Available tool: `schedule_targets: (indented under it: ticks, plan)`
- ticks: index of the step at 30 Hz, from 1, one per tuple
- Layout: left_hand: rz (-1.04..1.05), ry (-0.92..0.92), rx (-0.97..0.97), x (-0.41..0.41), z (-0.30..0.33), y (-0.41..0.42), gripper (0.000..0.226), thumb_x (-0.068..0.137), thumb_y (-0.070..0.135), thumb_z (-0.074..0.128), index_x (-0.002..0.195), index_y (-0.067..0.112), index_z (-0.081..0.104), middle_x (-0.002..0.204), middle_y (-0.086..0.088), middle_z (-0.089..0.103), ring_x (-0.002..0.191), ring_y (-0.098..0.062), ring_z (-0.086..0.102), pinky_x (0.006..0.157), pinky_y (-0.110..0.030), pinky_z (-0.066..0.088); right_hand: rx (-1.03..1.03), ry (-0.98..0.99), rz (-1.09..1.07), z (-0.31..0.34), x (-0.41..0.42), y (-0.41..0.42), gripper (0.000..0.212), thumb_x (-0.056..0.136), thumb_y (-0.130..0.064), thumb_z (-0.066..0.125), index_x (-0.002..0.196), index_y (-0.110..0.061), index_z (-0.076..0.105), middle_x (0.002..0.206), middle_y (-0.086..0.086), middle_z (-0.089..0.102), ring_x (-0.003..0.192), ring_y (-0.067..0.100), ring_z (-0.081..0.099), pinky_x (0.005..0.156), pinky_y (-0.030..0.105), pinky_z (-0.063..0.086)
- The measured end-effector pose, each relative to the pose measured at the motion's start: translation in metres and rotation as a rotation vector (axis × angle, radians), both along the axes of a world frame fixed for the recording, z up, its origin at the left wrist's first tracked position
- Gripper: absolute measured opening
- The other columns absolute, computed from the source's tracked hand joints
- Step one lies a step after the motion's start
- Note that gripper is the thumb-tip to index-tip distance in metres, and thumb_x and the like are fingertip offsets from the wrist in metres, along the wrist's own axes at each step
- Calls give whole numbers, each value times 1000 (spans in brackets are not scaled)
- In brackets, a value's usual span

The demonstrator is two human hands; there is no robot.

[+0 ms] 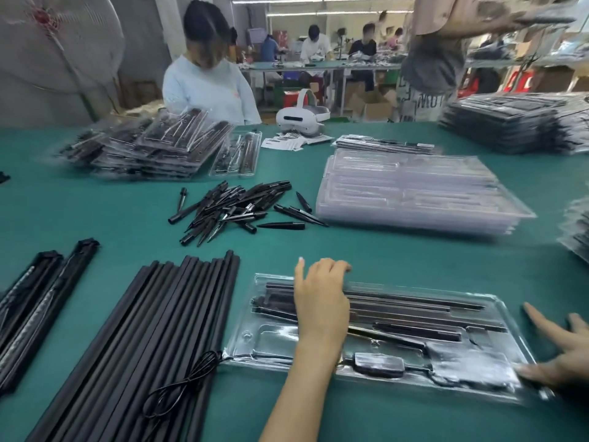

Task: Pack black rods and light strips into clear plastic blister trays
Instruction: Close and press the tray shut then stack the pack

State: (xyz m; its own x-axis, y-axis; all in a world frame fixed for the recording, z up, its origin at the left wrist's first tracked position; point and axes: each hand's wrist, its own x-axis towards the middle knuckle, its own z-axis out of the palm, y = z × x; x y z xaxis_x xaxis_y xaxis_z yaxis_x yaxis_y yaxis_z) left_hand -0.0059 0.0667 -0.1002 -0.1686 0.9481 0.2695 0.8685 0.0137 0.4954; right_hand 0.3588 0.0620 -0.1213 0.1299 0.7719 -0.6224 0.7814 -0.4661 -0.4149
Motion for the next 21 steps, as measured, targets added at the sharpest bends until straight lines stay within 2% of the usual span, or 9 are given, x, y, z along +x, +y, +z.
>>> schedule_targets:
  ticks: [1, 2, 5, 7, 10, 12, 15, 18, 21]
  plan:
    - [27, 9, 1, -2, -3, 2, 39, 97, 5, 38, 127, 25, 53, 122, 9, 59, 117, -10, 50, 118, -34, 7, 23, -38, 114, 20, -18, 7, 164, -2, -75, 76, 145, -54, 6, 159, 7, -9, 145, 32, -5, 120, 46, 3]
    - [33, 3, -29, -3, -4, 2, 33, 102, 17, 33, 130, 26, 49, 125, 9, 57, 119, -10, 49, 118, -36, 9, 0, -33, 85, 36, -32, 14, 164, -3, -74, 76, 145, -53, 8, 158, 7, -8, 145, 32, -5, 120, 45, 4]
    - [27, 68, -98, 1, -7, 1, 38, 104, 37, 22, 132, 26, 46, 130, 10, 54, 124, -11, 45, 117, -39, 9, -20, -132, 135, 60, -56, 20, 176, -7, -75, 75, 149, -43, 2, 158, 15, -7, 145, 34, -3, 120, 43, 7]
    - [25, 113, -112, 4, -8, 1, 39, 105, 36, 19, 128, 26, 48, 130, 9, 53, 125, -12, 43, 118, -41, 8, 10, -228, 249, 78, -81, 19, 173, 5, -80, 68, 149, -32, -13, 157, 23, -8, 146, 35, -6, 119, 42, 9]
    - [35, 170, -126, 5, -10, 4, 39, 105, 33, 16, 124, 26, 50, 130, 8, 51, 127, -13, 41, 118, -44, 6, 252, -221, 454, 91, -136, 28, 146, 37, -88, 66, 146, -40, -18, 158, 12, -20, 146, 26, -18, 117, 55, 4]
    - [39, 179, -114, 5, -10, 5, 39, 105, 33, 16, 124, 26, 50, 130, 7, 51, 127, -13, 41, 119, -44, 5, 222, -175, 519, 85, -176, 26, 138, 41, -82, 60, 144, -42, -24, 154, 10, -31, 143, 26, -27, 115, 58, 0]
    - [60, 185, -84, 6, -12, 4, 37, 105, 31, 19, 123, 24, 51, 127, 6, 53, 124, -15, 44, 118, -44, 8, 152, -205, 556, 61, -213, 22, 137, 51, -82, 63, 142, -39, -31, 148, 12, -41, 140, 28, -32, 114, 60, -3]
    - [70, 204, -77, 8, -11, 3, 35, 105, 29, 22, 119, 23, 53, 120, 4, 57, 119, -18, 49, 118, -44, 11, 102, -296, 568, 52, -224, 24, 135, 55, -83, 63, 142, -40, -30, 151, 8, -39, 142, 26, -30, 111, 63, -4]
    - [69, 211, -83, 9, -10, 4, 35, 105, 28, 21, 117, 21, 53, 118, 2, 58, 117, -19, 50, 118, -45, 11, 94, -230, 516, 53, -227, 27, 129, 59, -74, 71, 145, -44, -21, 154, 7, -32, 142, 27, -28, 116, 56, -1]
